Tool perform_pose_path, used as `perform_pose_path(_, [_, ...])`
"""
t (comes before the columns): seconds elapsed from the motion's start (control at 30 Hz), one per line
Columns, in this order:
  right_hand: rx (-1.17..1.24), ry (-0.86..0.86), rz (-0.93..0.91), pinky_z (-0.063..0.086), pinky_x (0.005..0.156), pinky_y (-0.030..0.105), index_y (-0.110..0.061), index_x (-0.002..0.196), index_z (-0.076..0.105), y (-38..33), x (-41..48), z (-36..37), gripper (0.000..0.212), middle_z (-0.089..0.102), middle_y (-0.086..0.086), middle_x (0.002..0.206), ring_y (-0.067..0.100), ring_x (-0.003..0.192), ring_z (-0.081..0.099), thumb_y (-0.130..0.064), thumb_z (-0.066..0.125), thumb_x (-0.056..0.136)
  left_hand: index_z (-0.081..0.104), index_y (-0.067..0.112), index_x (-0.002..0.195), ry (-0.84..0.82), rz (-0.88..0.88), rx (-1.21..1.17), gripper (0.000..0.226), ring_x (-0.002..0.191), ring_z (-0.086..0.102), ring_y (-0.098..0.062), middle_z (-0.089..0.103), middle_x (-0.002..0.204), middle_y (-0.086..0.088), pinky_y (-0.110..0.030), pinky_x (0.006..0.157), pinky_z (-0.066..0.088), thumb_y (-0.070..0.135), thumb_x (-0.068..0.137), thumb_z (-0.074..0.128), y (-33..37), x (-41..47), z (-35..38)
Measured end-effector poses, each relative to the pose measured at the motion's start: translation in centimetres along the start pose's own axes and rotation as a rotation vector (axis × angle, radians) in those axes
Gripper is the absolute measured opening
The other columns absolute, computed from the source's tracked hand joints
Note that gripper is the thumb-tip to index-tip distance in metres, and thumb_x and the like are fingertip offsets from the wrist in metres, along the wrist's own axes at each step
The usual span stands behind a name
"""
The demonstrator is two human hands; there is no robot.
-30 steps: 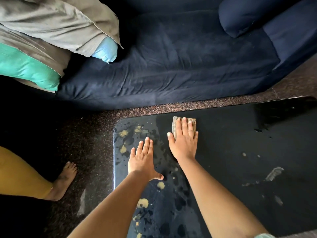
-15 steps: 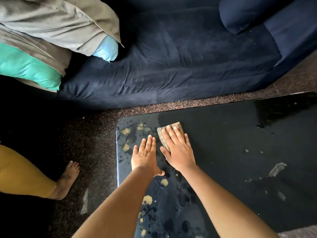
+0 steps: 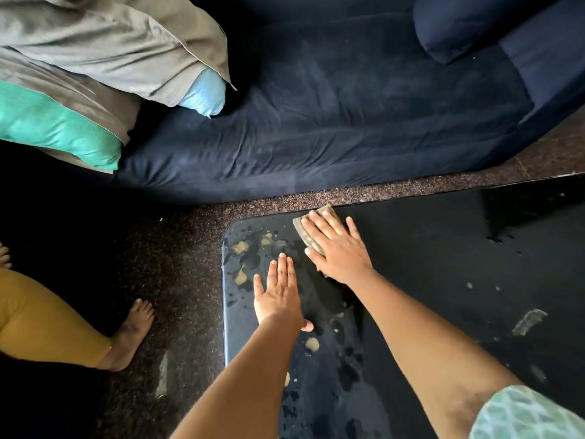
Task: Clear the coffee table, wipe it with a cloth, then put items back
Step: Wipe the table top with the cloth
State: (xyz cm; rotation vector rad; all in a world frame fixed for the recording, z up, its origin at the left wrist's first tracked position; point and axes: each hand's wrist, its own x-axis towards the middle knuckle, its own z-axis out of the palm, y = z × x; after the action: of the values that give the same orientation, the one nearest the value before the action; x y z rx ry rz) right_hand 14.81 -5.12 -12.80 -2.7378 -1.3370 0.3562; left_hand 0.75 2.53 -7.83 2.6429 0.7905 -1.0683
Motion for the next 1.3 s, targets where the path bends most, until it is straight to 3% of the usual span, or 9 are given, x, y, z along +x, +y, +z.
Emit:
perform_pose_path(0.17, [0.173, 0.028, 0.382, 0.005, 0.116, 0.05, -0.028, 0.152, 0.007, -3.4, 3.5, -0.2, 0.065, 0.002, -0.005, 0.16, 0.02, 0.147, -0.005, -0.049, 0.033, 0.096, -0.028, 0.005, 0.144, 0.036, -0.011, 0.014, 0.137, 0.145, -0.019, -0.022, -0.027, 0.156, -0.007, -0.047, 0.116, -0.008, 0.057, 0.069, 0.075, 0.1, -0.1, -0.4])
perform_pose_path(0.3, [0.089, 0.015, 0.025, 0.01, 0.117, 0.051, -0.032, 0.151, 0.009, -3.0, 2.0, 0.0, 0.064, 0.004, -0.01, 0.16, 0.015, 0.147, -0.003, -0.049, 0.036, 0.095, -0.025, 0.004, 0.145, 0.047, -0.005, 0.001, 0.139, 0.146, -0.017, -0.023, -0.024, 0.157, -0.008, -0.046, 0.117, -0.005, 0.055, 0.067, 0.078, 0.2, -0.1, -0.4])
perform_pose_path(0.37, [0.054, -0.01, -0.003, 0.011, 0.116, 0.051, -0.035, 0.151, 0.007, -1.0, 1.8, 0.0, 0.063, 0.002, -0.015, 0.159, 0.011, 0.146, -0.004, -0.051, 0.034, 0.096, -0.026, 0.004, 0.145, 0.051, 0.003, -0.01, 0.138, 0.146, -0.017, -0.023, -0.024, 0.157, -0.008, -0.045, 0.118, -0.005, 0.055, 0.067, 0.078, 0.0, 0.0, -0.4])
perform_pose_path(0.5, [0.102, 0.038, 0.425, 0.01, 0.115, 0.05, -0.03, 0.152, 0.008, 0.0, 0.2, 0.0, 0.064, 0.003, -0.007, 0.16, 0.019, 0.147, -0.005, -0.05, 0.031, 0.096, -0.025, 0.006, 0.145, 0.059, 0.025, -0.036, 0.139, 0.146, -0.017, -0.022, -0.025, 0.157, -0.007, -0.042, 0.119, -0.004, 0.057, 0.067, 0.077, -0.3, 0.2, -0.2])
perform_pose_path(0.73, [-0.088, -0.034, -0.33, 0.019, 0.115, 0.048, -0.036, 0.15, 0.012, 2.3, -7.4, 1.6, 0.063, 0.014, -0.014, 0.158, 0.012, 0.146, 0.008, -0.053, 0.031, 0.092, -0.023, 0.007, 0.147, 0.091, 0.074, -0.048, 0.139, 0.146, -0.017, -0.02, -0.024, 0.157, -0.005, -0.041, 0.12, -0.003, 0.063, 0.065, 0.074, -0.9, 0.1, 0.1])
perform_pose_path(0.87, [0.035, 0.084, 0.245, 0.03, 0.109, 0.053, -0.031, 0.147, 0.029, 0.4, -7.1, 1.8, 0.06, 0.027, -0.009, 0.155, 0.017, 0.144, 0.022, -0.05, 0.03, 0.09, -0.023, 0.008, 0.147, 0.095, 0.092, -0.041, 0.137, 0.146, -0.017, -0.019, -0.025, 0.157, -0.003, -0.041, 0.119, -0.004, 0.066, 0.067, 0.071, -1.2, -0.1, 0.1])
perform_pose_path(0.93, [0.089, 0.136, 0.383, 0.031, 0.108, 0.052, -0.026, 0.146, 0.033, -2.5, -7.0, 2.3, 0.062, 0.032, -0.003, 0.153, 0.023, 0.142, 0.026, -0.05, 0.029, 0.089, -0.023, 0.008, 0.147, 0.104, 0.101, -0.036, 0.136, 0.146, -0.017, -0.018, -0.024, 0.157, -0.003, -0.041, 0.119, -0.004, 0.068, 0.067, 0.07, -1.2, -0.1, 0.1])
perform_pose_path(1.17, [-0.057, 0.006, -0.184, 0.025, 0.113, 0.047, -0.034, 0.149, 0.018, 0.0, -10.7, 2.7, 0.062, 0.018, -0.013, 0.157, 0.01, 0.145, 0.009, -0.051, 0.031, 0.091, -0.018, 0.011, 0.15, 0.125, 0.177, -0.033, 0.13, 0.146, -0.015, -0.017, -0.021, 0.158, -0.001, -0.04, 0.12, -0.005, 0.073, 0.068, 0.063, -2.3, -0.3, 0.2])
perform_pose_path(1.3, [0.061, 0.062, 0.237, 0.028, 0.112, 0.051, -0.034, 0.149, 0.023, 0.3, -11.2, 2.5, 0.061, 0.021, -0.013, 0.156, 0.012, 0.145, 0.014, -0.05, 0.027, 0.09, -0.01, 0.014, 0.152, 0.145, 0.227, -0.034, 0.107, 0.147, -0.012, -0.017, -0.017, 0.159, 0.0, -0.038, 0.119, -0.004, 0.064, 0.083, 0.055, -3.0, -0.7, 0.0])
